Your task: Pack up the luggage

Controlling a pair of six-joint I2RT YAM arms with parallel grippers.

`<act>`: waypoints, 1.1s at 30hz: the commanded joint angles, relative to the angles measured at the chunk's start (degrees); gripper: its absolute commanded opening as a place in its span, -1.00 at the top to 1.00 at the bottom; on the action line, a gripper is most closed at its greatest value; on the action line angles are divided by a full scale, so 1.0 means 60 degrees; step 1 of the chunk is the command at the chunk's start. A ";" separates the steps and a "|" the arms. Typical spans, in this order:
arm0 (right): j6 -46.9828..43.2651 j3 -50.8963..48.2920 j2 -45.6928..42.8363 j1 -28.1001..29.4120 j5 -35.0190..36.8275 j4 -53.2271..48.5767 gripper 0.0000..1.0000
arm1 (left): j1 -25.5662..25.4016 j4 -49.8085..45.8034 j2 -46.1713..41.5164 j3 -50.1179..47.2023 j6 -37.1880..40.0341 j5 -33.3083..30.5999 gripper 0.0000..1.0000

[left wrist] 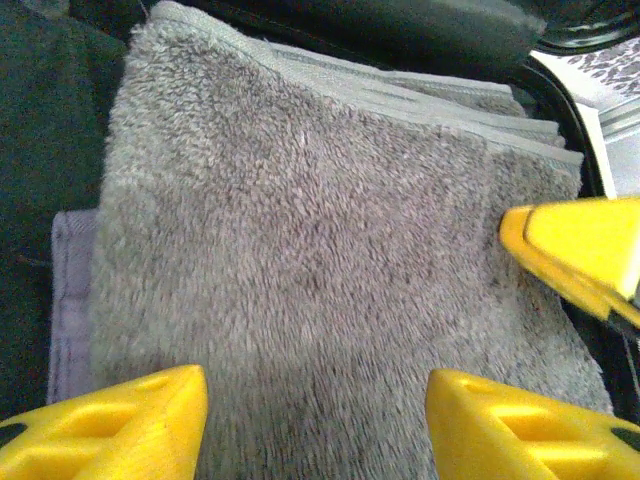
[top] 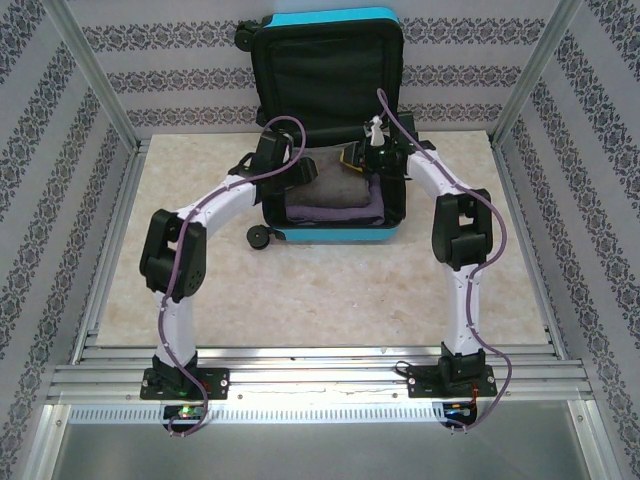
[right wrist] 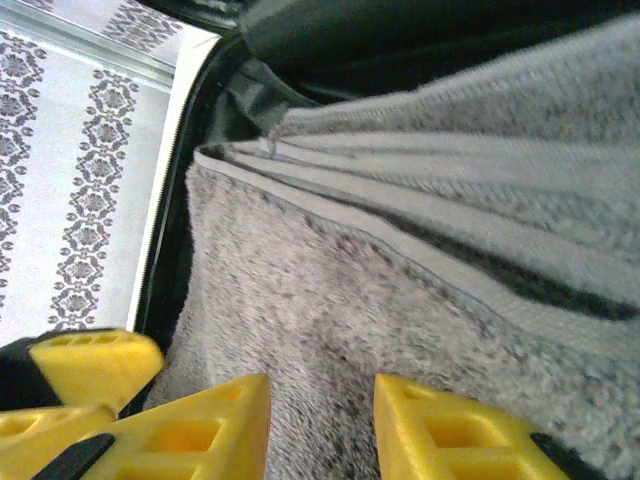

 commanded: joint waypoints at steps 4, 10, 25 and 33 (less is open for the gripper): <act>-0.0676 0.0860 -0.1130 -0.0293 0.0439 -0.0558 0.25 | -0.0117 -0.0236 -0.1950 -0.1405 0.0187 -0.0705 -0.20; -0.0853 0.3556 -0.0781 -0.0752 0.0748 -0.1665 0.13 | -0.0246 0.0154 -0.3501 -0.3340 -0.0202 -0.1006 -0.20; -0.0485 0.7621 0.0893 -0.1667 0.2522 0.0991 -0.22 | -0.0801 -0.0472 -0.6047 -0.6012 -0.0828 -0.1914 -0.20; -0.0211 0.8797 0.2843 -0.1662 0.3574 0.3314 -0.61 | -0.0895 -0.1117 -0.6514 -0.6077 -0.0703 -0.2239 -0.21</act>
